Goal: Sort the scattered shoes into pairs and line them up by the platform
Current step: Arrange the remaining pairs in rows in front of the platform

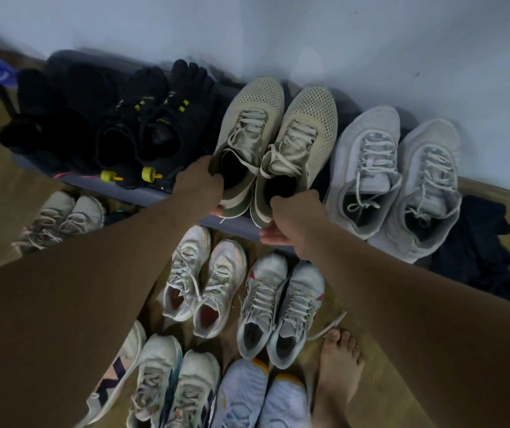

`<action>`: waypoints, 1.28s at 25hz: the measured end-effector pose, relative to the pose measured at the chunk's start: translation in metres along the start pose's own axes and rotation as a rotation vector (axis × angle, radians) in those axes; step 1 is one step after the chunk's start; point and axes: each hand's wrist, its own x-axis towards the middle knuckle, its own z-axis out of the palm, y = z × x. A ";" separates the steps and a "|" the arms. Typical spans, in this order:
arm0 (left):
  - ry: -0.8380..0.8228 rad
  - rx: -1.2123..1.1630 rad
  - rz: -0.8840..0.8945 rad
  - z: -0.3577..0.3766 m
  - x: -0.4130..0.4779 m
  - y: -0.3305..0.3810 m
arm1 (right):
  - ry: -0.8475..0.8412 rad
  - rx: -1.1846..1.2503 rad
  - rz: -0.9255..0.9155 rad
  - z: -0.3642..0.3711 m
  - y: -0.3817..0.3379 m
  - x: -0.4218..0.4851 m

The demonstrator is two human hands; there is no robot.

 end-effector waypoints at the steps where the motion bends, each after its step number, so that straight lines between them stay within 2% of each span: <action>1: -0.037 -0.056 0.002 -0.001 0.001 -0.002 | 0.026 0.044 0.020 -0.001 -0.001 0.003; 4: -0.178 -0.347 -0.045 -0.001 -0.005 -0.007 | 0.077 -0.056 0.042 -0.009 -0.004 -0.002; 6: -0.293 -0.563 -0.134 -0.003 -0.009 -0.008 | 0.220 -0.267 -0.101 -0.017 -0.009 -0.005; 7: -0.289 -0.562 -0.148 -0.006 -0.012 -0.010 | 0.299 -0.397 -0.257 -0.018 -0.011 -0.011; 9: -0.090 -0.303 -0.043 -0.017 -0.011 -0.019 | 0.346 -0.587 -0.620 -0.007 -0.023 -0.022; 11: 0.209 0.009 0.124 -0.034 -0.009 -0.037 | 0.275 -0.859 -0.804 0.022 -0.040 -0.023; 12: 0.314 0.064 0.141 -0.046 -0.006 -0.048 | 0.249 -1.005 -0.771 0.041 -0.046 -0.016; 14: 0.434 0.044 0.006 -0.065 0.002 -0.072 | 0.234 -1.122 -0.529 0.070 -0.057 -0.001; 16: 0.418 -0.110 -0.230 -0.076 0.012 -0.090 | 0.226 -1.110 -0.315 0.082 -0.059 0.018; 17: 0.372 -0.199 -0.301 -0.079 0.018 -0.098 | 0.226 -1.124 -0.286 0.084 -0.057 0.026; 22: 0.141 -0.435 -0.314 -0.081 0.045 -0.118 | 0.268 -1.249 -0.401 0.085 -0.044 0.051; 25: 0.000 -0.464 -0.293 -0.077 0.056 -0.113 | 0.290 -1.271 -0.383 0.089 -0.043 0.060; 32: 0.028 -0.230 -0.304 -0.088 0.082 -0.093 | 0.352 -1.243 -0.348 0.098 -0.041 0.066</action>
